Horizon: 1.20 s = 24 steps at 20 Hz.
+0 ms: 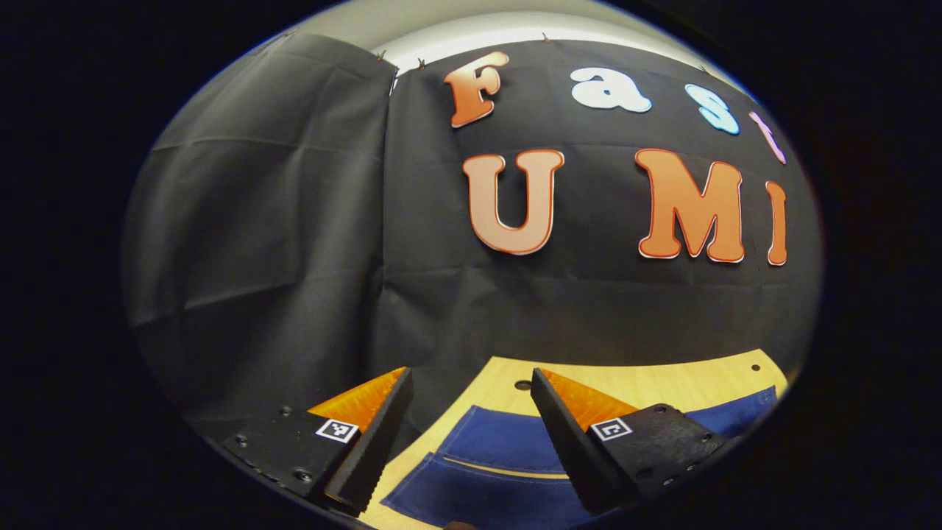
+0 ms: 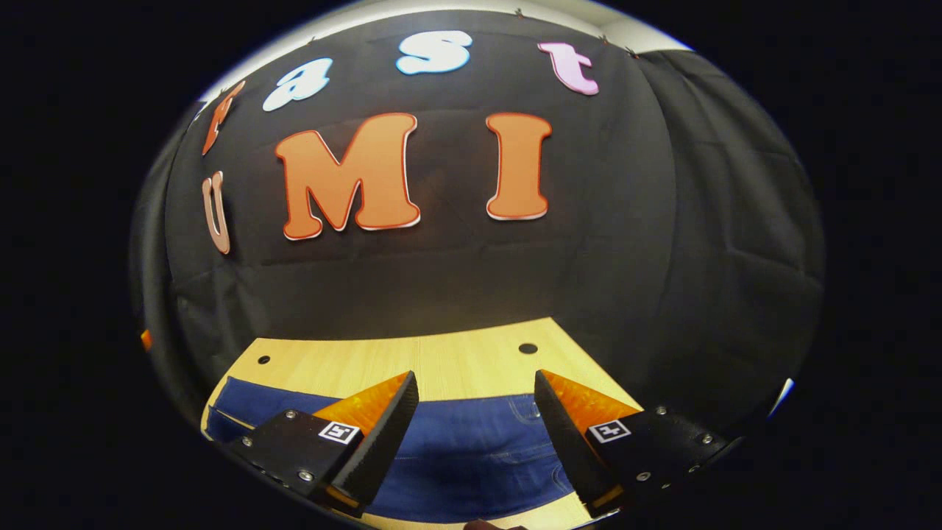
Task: Grasp the waist and the cuffs of the jeans and fold them to make the two legs overlap; first hold the waist and fold one-third of the jeans toward the cuffs, then hold the cuffs and fold the remaining one-third in the same direction to finish folding.
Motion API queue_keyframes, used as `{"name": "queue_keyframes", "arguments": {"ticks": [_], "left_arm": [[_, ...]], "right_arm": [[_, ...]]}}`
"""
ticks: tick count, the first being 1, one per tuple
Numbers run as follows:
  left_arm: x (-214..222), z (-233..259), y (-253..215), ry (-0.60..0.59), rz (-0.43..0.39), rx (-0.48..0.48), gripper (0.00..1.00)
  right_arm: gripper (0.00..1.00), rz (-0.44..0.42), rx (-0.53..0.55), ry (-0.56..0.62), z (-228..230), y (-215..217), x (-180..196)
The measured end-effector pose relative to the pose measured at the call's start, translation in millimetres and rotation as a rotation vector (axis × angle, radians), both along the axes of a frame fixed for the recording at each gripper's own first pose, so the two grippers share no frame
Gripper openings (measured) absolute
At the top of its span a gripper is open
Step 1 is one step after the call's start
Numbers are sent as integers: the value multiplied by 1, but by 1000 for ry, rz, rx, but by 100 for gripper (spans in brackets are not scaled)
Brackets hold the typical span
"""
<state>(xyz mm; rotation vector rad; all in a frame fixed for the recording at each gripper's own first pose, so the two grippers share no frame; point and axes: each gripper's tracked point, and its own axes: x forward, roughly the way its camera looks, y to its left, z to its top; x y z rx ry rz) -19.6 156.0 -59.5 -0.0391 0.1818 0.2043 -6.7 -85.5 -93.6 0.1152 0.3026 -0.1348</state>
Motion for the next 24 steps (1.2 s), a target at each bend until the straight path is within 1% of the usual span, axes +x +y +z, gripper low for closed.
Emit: {"name": "queue_keyframes", "arguments": {"ticks": [3,4,6,9,11,13,16,19,22,24], "left_arm": [[-3,-32,11,88,-3,-94,98],[-5,-44,14,116,4,-122,99],[-10,-61,21,168,12,-175,97],[-16,-90,32,243,31,-252,97],[-22,-113,41,299,55,-305,97],[-29,-136,50,360,107,-364,98],[-34,-161,50,424,127,-476,98],[-42,-184,47,487,140,-608,98],[-44,-207,47,528,165,-742,98],[-46,-219,49,543,182,-812,98]], "right_arm": [[98,-18,102,64,-21,-12,1],[97,-26,141,85,-29,-15,0],[96,-47,211,125,-43,-23,-7],[97,-73,311,187,-67,-30,-13],[98,-94,369,236,-86,-38,-20],[98,-147,434,240,-101,-52,-20],[97,-215,565,290,-130,-66,-31],[97,-263,658,351,-160,-79,-39],[97,-284,724,395,-184,-84,-42],[97,-300,753,434,-200,-85,-45]]}}
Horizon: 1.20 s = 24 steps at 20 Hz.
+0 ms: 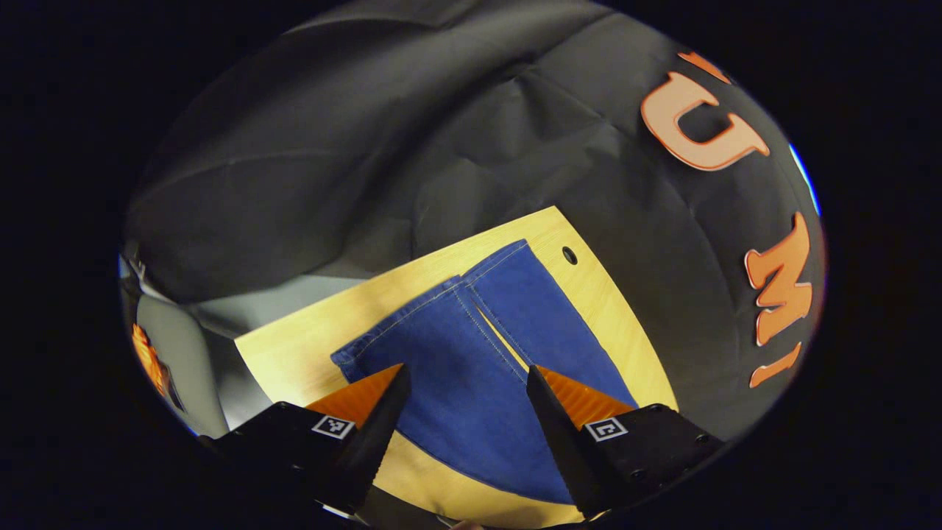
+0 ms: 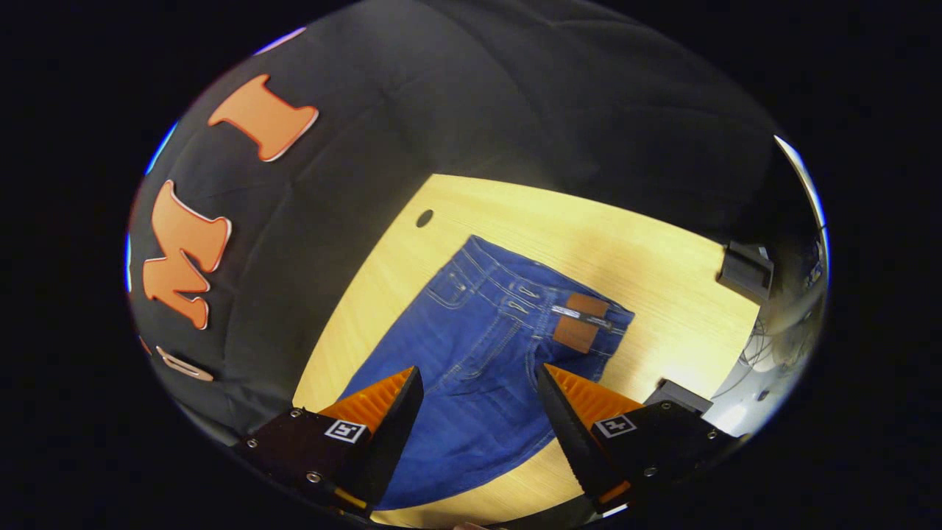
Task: Grasp the waist and the cuffs of the jeans and fold them to make the two legs overlap; first hold the waist and fold one-third of the jeans toward the cuffs, then hold the cuffs and fold the remaining one-third in the same direction to finish folding.
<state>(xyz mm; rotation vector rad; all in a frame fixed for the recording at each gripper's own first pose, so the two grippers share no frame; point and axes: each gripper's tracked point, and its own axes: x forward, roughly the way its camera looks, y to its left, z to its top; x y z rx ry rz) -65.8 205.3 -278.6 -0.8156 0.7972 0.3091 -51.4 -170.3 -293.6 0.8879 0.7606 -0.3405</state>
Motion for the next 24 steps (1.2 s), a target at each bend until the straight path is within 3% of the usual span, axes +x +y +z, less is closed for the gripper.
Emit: {"name": "queue_keyframes", "arguments": {"ticks": [13,16,24], "left_arm": [[-41,-78,36,143,139,-202,98],[-37,-82,35,95,157,-242,98],[0,-79,31,-20,94,-289,92]], "right_arm": [[97,-8,96,144,-55,-2,-8],[97,-20,114,165,-67,-6,-12],[97,-60,179,213,-99,-9,-20]]}}
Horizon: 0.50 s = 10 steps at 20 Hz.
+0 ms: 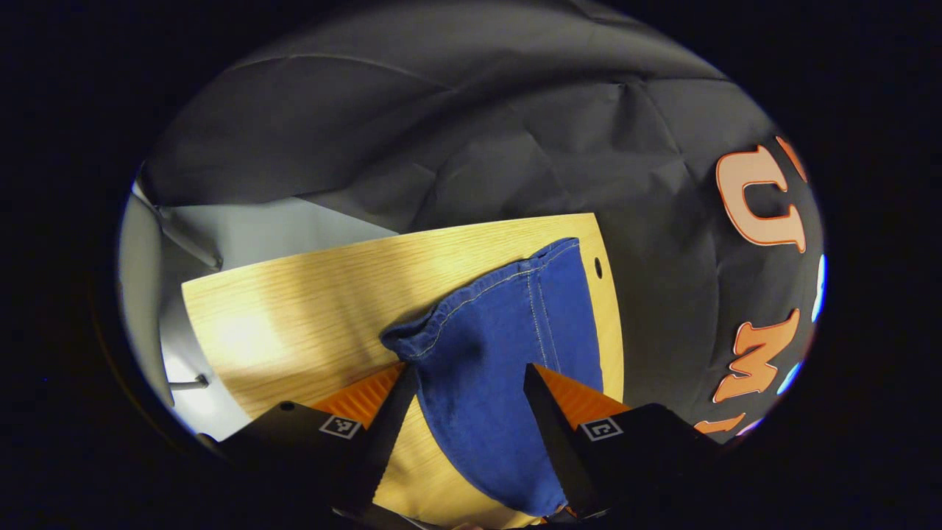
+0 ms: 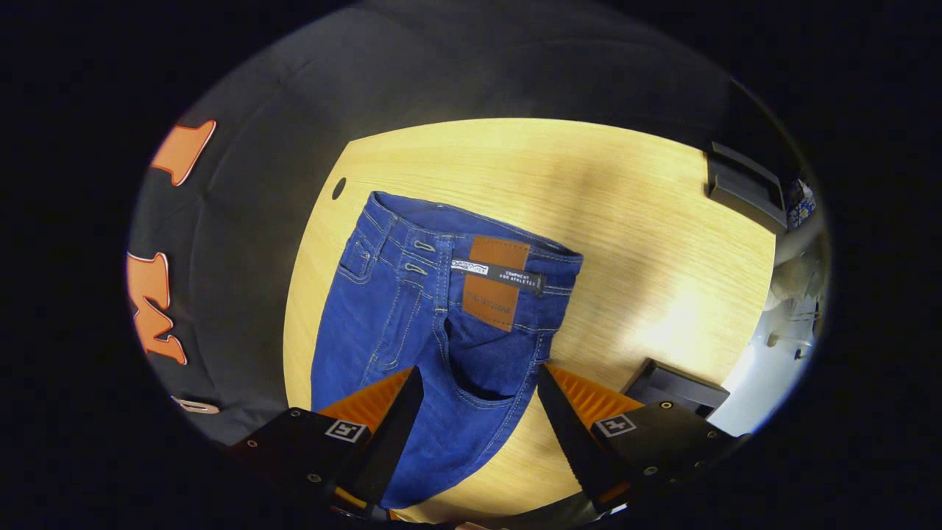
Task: Grasp the waist and the cuffs of the jeans and fold them to make the two legs overlap; first hold the waist and fold one-third of the jeans toward the cuffs, then hold the cuffs and fold the remaining one-third in the same direction to finish folding.
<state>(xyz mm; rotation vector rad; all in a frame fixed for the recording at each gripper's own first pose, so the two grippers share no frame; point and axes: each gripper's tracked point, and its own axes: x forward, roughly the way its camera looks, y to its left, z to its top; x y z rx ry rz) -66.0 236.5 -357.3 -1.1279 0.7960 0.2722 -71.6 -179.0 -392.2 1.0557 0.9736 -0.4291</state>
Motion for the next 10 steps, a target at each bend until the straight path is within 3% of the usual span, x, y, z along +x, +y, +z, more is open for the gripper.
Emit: {"name": "queue_keyframes", "arguments": {"ticks": [4,6,8,10], "left_arm": [[22,-5,-5,-23,-5,3,84],[25,-15,-5,5,3,-4,70],[22,-25,0,35,15,8,36],[21,-24,0,34,4,27,9]], "right_arm": [[96,-18,35,-18,-2,1,0],[96,-37,58,-36,-1,0,0],[96,-59,87,-54,0,1,0],[97,-64,113,-69,1,2,-2]]}}
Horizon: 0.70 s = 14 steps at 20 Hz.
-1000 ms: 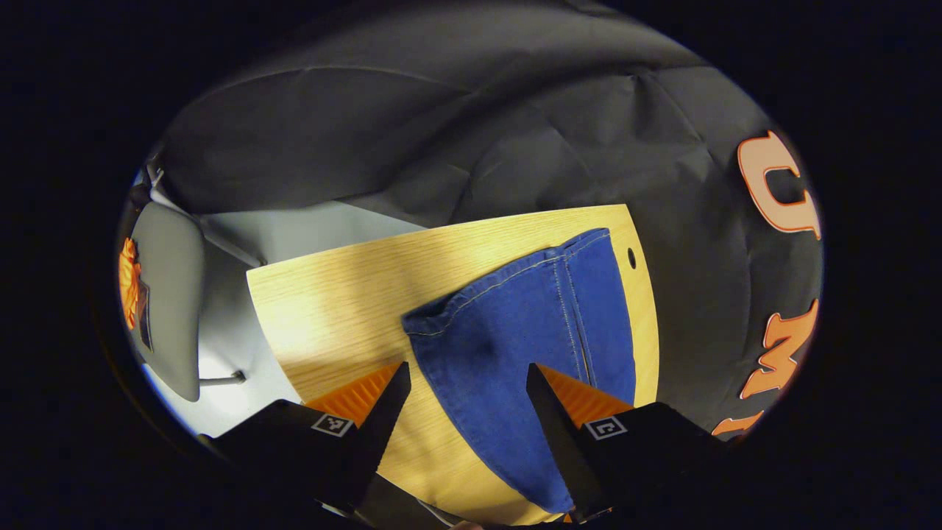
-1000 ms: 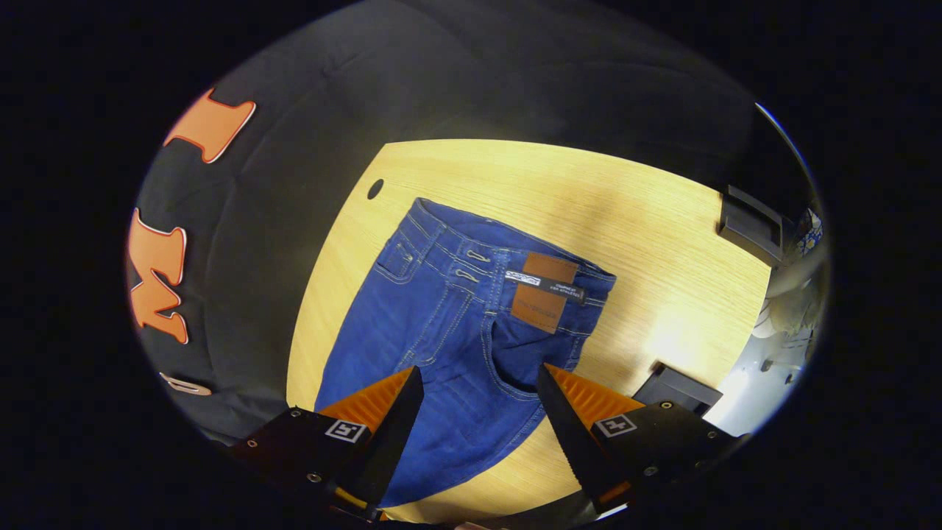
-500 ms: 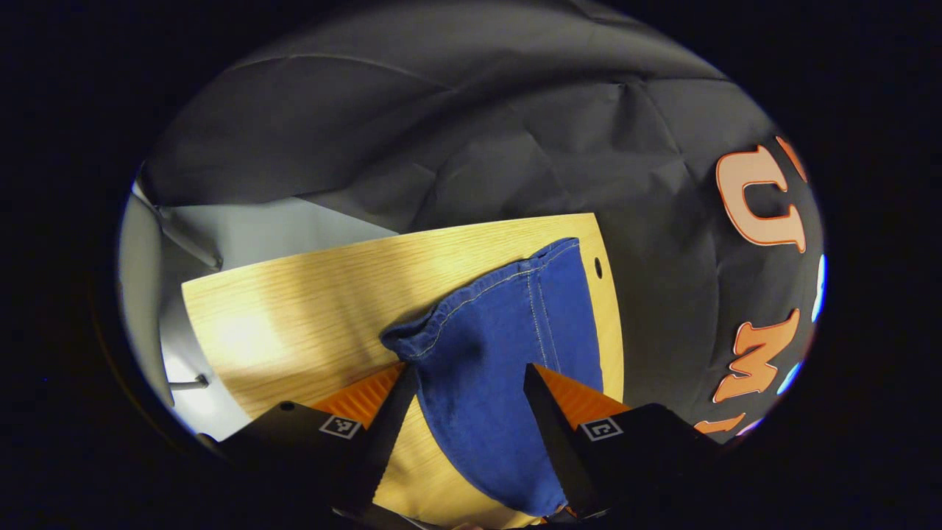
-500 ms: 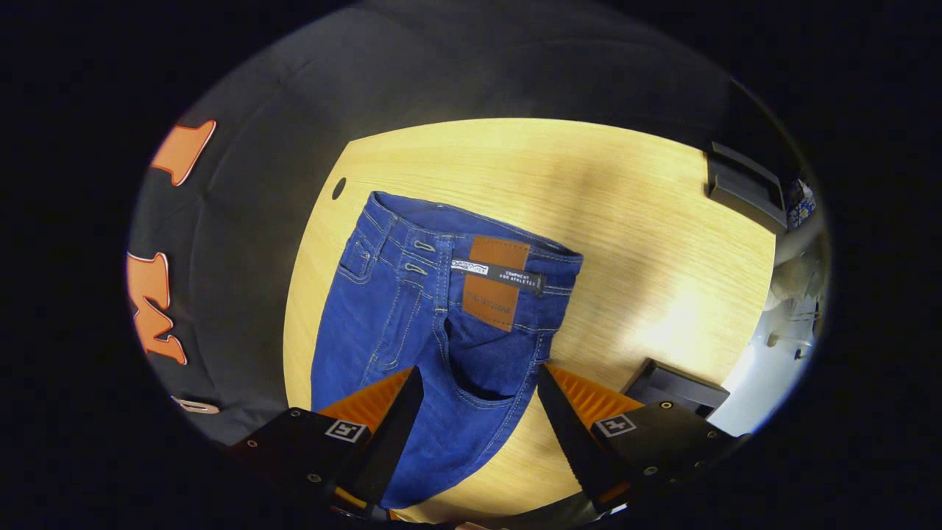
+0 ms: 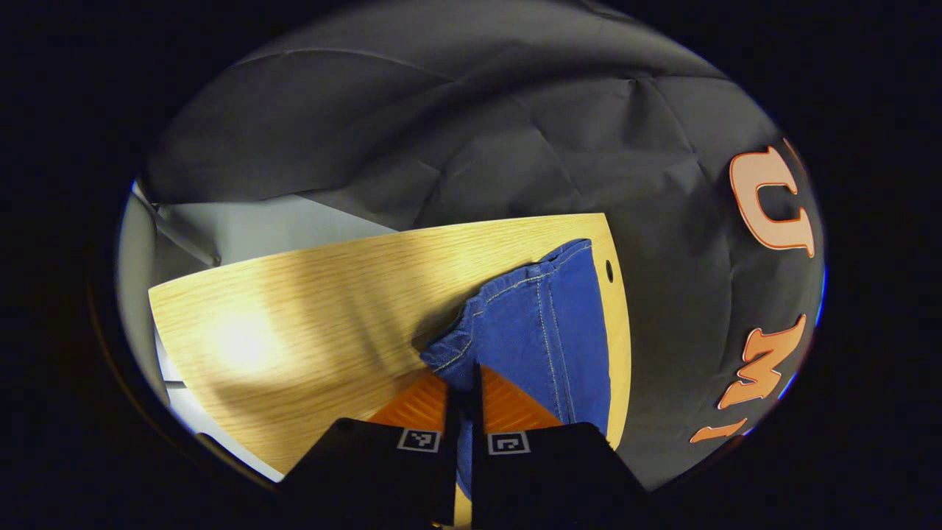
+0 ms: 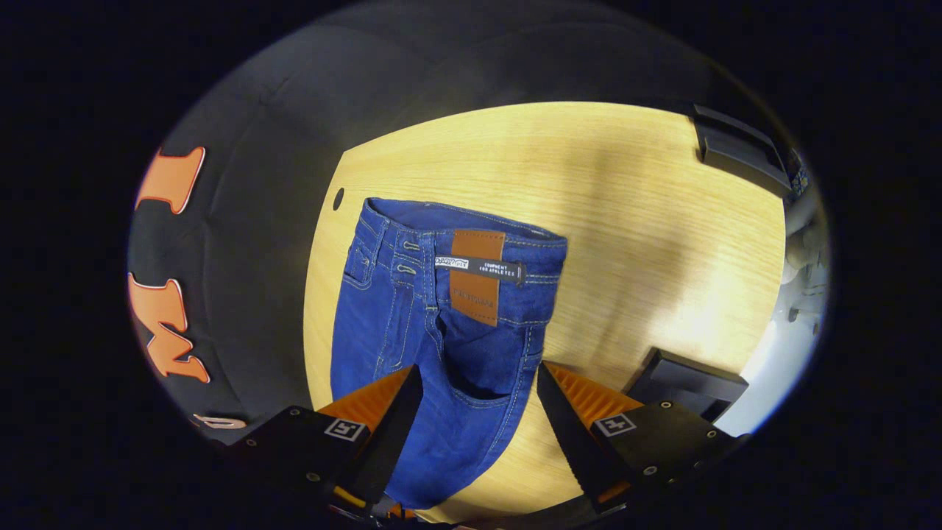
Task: Grasp the waist and the cuffs of the jeans and fold them to make the two legs overlap; first hold the waist and fold one-third of the jeans toward the cuffs, then hold the cuffs and fold the remaining one-third in the same direction to finish folding.
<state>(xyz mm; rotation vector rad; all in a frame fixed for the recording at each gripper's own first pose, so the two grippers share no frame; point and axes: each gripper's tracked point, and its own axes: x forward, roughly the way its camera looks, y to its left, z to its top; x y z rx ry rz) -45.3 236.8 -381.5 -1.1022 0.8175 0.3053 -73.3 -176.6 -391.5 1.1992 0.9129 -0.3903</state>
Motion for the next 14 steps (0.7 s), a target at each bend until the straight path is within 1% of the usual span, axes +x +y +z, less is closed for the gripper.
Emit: {"name": "queue_keyframes", "arguments": {"ticks": [3,5,7,8,9,10,11,12,13,14], "left_arm": [[3,10,-3,-31,-20,23,9],[-1,9,-3,-19,-41,43,9],[-2,15,-1,-15,-43,57,9],[17,-8,-6,7,-27,66,9],[8,13,-7,30,-21,71,2],[22,10,-11,17,-26,75,2],[23,4,-10,20,-27,83,2],[20,6,-9,14,-29,88,2],[14,8,-7,16,-27,92,2],[14,10,-8,14,-35,93,2]], "right_arm": [[95,-56,37,-37,0,-4,8],[93,-57,38,-51,-1,-3,10],[85,-62,36,-52,-5,-2,16],[67,-75,41,-51,-8,0,21],[68,-78,35,-26,-15,0,20],[55,-108,28,-2,-17,-3,17],[41,-124,36,4,-19,-2,20],[27,-114,15,17,-21,-5,19],[27,-144,-5,39,-19,-9,15],[14,-144,-5,40,-16,-5,16]]}}
